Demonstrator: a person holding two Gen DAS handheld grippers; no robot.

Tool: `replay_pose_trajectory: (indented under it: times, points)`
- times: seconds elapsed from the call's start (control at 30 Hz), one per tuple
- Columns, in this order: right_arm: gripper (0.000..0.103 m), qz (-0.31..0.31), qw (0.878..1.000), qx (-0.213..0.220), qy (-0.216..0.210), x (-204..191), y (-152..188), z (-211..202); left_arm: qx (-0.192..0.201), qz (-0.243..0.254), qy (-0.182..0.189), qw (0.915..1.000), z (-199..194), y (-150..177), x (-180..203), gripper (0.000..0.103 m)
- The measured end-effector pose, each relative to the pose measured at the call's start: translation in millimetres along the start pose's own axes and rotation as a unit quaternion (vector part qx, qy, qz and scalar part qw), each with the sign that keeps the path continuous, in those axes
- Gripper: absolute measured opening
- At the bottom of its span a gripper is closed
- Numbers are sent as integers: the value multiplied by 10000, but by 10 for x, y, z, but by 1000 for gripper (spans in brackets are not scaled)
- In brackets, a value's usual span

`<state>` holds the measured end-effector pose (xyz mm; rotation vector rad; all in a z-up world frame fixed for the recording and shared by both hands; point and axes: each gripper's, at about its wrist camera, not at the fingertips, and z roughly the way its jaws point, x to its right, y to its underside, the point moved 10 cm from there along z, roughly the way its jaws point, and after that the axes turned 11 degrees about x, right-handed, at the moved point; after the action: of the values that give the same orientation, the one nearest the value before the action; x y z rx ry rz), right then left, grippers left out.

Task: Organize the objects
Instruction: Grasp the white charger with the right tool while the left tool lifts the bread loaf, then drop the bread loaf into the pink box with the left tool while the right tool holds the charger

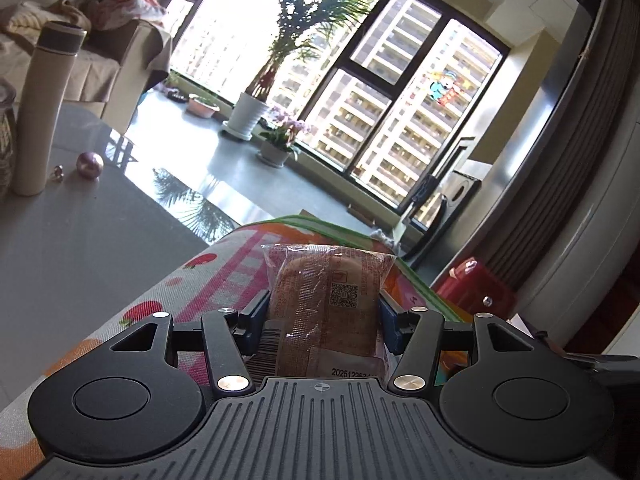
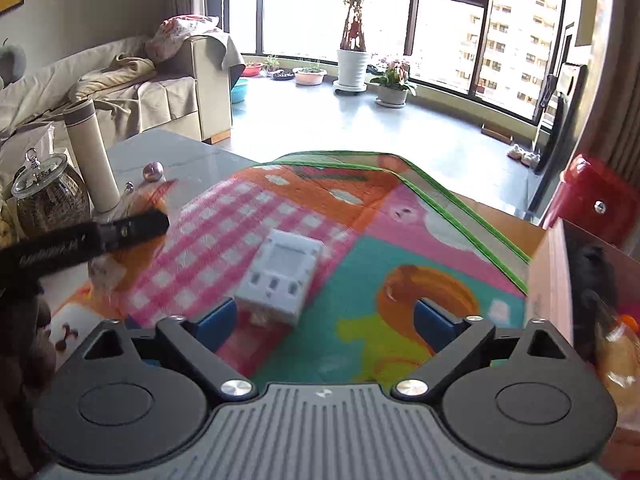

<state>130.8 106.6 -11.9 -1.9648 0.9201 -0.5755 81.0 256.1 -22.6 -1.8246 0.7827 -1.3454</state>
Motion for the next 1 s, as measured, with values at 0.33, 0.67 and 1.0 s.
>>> replay_pose_trajectory:
  times: [0.33, 0.67, 1.0]
  points:
    - [49, -15, 9980, -636, 44, -299, 58, 508, 141, -211, -3, 9997, -46, -61, -124, 60]
    - [47, 147, 9990, -413, -130, 94, 418, -690, -92, 231, 202, 9995, -86, 68, 95, 60]
    - [47, 795, 9933, -125, 831, 1110, 1249, -1903, -1694, 1327, 1716, 9614, -659, 1061, 1371, 60]
